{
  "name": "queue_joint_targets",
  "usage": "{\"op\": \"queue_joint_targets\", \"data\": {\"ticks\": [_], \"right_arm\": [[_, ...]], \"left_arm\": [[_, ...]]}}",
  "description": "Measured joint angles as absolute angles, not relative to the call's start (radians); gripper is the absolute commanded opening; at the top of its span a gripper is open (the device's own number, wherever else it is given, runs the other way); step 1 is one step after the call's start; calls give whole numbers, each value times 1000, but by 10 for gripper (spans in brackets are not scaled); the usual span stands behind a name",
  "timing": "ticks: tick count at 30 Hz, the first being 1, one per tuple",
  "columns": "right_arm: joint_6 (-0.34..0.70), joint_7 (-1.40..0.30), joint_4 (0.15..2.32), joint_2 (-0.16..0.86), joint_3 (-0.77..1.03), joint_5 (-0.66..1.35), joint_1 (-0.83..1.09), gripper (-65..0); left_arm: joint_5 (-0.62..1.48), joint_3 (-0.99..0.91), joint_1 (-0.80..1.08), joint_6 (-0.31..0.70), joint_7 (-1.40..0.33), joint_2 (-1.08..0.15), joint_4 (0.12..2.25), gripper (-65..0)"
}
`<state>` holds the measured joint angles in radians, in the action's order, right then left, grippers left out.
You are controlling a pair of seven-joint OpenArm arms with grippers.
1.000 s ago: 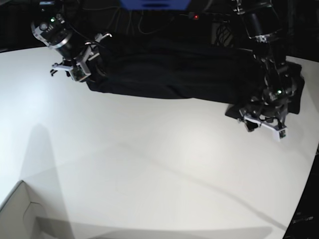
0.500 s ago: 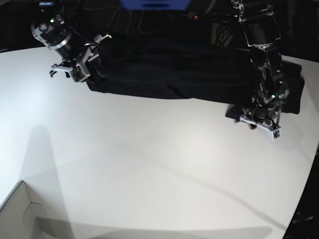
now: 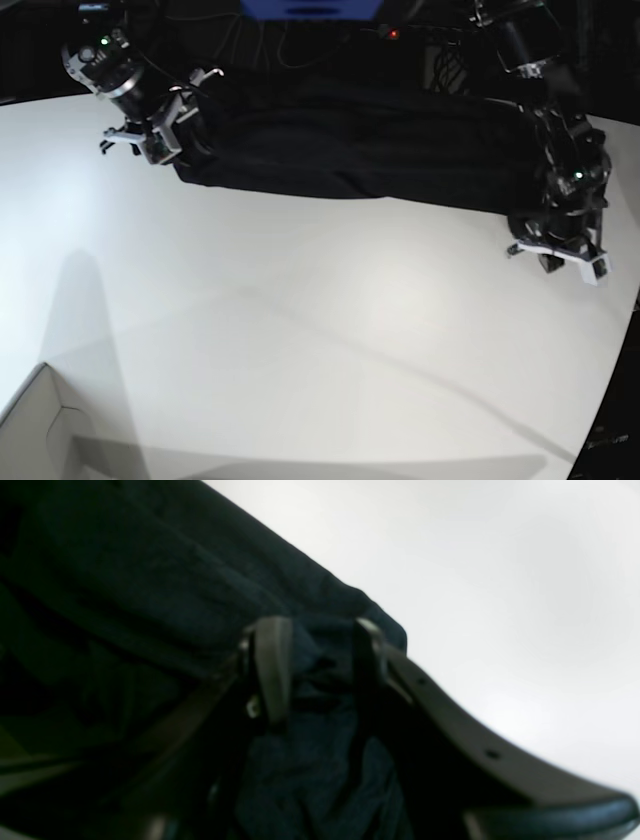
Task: Layout the t-shirt on the table in an organized manner, then fold the t-shirt properly
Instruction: 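Lower the left gripper to regrasp the shirt end near the sleeve, then hold the folded shirt raised between both grippers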
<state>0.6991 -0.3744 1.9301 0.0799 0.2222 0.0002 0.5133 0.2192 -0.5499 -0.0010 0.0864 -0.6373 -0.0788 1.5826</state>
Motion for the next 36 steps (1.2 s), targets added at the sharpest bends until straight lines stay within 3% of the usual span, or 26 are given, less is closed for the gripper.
{"op": "queue_joint_targets", "data": {"ticks": [9,15,18,23,36], "right_arm": [[699,-374,1930,77,220,1,513,-440],[699,-374,1930,77,191,0,513,-440],[699,-373,1930,74,171,1,513,-440],[699,-374,1930,74,160,1,517,-440],[699,-374,1930,75,170,1,525,-441]], "left_arm": [[213,-807,94,90,-699,-70,1738,-649],[214,-896,120,92,-698,-68,1712,-648],[213,-913,118,99,-692,-69,1673,-648],[215,-914,107,235,-699,-68,1633,-648],[215,-915,67,251,-695,-69,1727,-649]]}}
